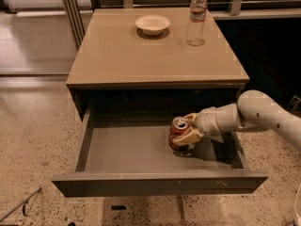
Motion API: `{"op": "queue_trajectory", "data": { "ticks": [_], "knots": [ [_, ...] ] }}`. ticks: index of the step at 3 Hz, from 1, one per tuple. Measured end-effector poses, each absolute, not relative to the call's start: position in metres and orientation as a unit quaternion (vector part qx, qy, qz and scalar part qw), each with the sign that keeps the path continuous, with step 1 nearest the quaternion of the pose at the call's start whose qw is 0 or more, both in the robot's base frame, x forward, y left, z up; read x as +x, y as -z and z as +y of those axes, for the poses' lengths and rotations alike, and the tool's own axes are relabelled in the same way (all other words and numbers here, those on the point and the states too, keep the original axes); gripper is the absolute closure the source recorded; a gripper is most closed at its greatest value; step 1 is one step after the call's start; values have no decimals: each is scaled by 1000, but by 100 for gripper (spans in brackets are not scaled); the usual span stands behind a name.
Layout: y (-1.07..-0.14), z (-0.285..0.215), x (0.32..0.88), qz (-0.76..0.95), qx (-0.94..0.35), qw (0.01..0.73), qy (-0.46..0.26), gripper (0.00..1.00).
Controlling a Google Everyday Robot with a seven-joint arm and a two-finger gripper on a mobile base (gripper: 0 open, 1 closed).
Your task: Place coke can into top drawer
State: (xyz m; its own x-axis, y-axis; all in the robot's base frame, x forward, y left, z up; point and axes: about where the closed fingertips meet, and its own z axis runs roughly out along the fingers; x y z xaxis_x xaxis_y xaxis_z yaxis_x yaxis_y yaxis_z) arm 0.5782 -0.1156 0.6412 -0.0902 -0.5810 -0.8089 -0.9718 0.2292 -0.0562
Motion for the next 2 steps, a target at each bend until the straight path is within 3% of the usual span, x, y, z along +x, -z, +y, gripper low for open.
{"op": "queue_trajectory", "data": {
  "ticks": [2],
  "knots": [
    [-641,-116,578,690,-563,372,-263,11]
  ]
}}
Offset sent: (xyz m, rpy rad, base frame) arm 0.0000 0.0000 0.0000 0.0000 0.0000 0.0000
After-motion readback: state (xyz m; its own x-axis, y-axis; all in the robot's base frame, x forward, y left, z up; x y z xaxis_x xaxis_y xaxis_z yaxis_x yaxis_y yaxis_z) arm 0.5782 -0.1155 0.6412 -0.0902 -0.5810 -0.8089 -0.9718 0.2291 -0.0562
